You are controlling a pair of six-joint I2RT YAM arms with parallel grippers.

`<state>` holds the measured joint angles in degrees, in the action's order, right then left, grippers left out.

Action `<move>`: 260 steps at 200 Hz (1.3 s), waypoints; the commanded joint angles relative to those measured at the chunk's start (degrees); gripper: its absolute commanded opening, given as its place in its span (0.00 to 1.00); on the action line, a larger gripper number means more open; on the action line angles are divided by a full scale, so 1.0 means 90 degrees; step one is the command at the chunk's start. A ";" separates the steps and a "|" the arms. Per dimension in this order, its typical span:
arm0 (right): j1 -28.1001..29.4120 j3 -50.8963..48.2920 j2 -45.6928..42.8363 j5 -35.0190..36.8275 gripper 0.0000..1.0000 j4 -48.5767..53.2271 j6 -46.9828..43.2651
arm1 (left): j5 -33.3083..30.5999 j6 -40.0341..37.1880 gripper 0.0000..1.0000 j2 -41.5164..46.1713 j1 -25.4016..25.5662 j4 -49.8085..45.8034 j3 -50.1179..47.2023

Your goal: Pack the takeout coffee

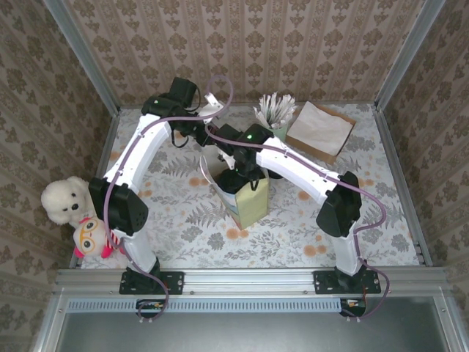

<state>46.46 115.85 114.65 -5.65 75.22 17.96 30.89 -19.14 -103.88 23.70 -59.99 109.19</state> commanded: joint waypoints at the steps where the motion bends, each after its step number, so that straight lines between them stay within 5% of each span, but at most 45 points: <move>1: -0.0052 0.0360 0.0047 -0.0271 0.68 0.0212 0.0006 | 0.0317 -0.0052 0.00 0.0156 0.0030 0.0093 0.0037; 79: -0.0216 0.1307 0.1289 0.0013 0.67 0.0488 -0.0250 | 0.0386 -0.0105 0.00 0.0135 0.0030 0.0078 0.0022; 260: 0.0118 -0.0773 0.0124 -0.0113 0.66 0.0333 -0.0453 | 0.0042 0.0558 0.00 0.0291 -0.0378 0.0737 -0.0122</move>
<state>46.13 111.00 116.51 -5.80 73.84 13.61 30.22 -15.79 -103.88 21.37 -56.82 108.33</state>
